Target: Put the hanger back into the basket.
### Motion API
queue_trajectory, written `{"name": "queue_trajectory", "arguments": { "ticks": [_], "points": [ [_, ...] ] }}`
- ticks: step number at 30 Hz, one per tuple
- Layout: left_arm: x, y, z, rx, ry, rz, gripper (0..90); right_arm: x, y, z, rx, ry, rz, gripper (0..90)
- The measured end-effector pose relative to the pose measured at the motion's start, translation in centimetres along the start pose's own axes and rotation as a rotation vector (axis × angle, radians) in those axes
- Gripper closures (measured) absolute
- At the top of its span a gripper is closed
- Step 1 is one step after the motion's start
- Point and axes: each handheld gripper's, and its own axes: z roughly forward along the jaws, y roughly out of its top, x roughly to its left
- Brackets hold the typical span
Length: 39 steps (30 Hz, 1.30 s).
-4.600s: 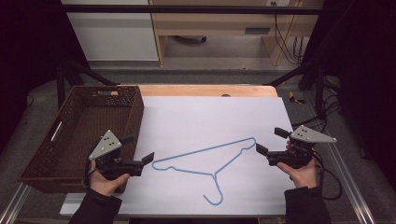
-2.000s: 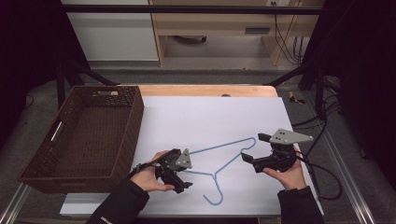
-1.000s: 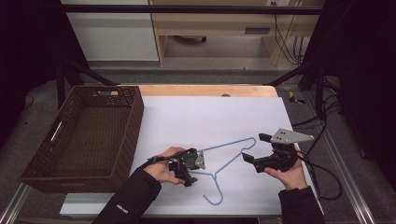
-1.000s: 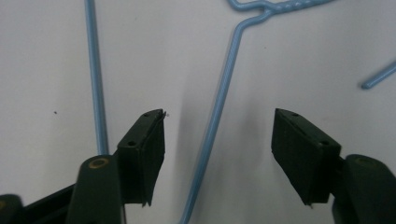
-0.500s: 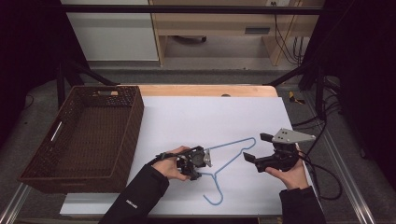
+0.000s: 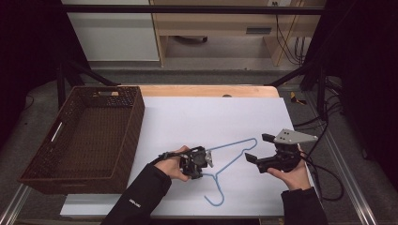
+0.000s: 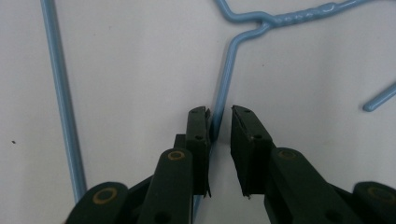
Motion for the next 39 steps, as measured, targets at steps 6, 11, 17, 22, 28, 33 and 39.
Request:
{"name": "queue_trajectory", "arguments": {
  "ticks": [6,11,17,22,28,33,39],
  "points": [
    [0.0,0.2,0.1,0.013,-0.003,-0.023,77.7,0.0,0.0,0.0,-0.001,-0.001,0.000,4.7],
    [0.1,0.3,0.1,0.016,-0.009,-0.016,77.7,0.0,0.0,0.0,0.000,0.002,0.001,4.7],
    [0.2,0.3,0.1,0.022,-0.022,0.005,81.1,-0.1,0.0,0.0,-0.005,0.000,-0.001,4.7],
    [0.0,0.6,0.1,0.044,-0.027,0.016,82.7,-0.1,0.0,-0.3,-0.007,-0.003,0.003,4.6],
    [-0.2,1.8,0.4,0.122,-0.030,0.033,82.8,-0.2,0.1,-0.3,-0.011,-0.007,0.005,4.6],
    [-0.1,2.1,0.4,0.146,-0.026,0.052,83.1,-0.2,0.1,-0.5,-0.019,-0.004,0.008,4.6],
    [0.1,1.7,0.4,0.117,-0.048,0.047,85.9,-0.2,0.1,-0.5,-0.018,-0.005,0.009,4.6]
  ]
}}
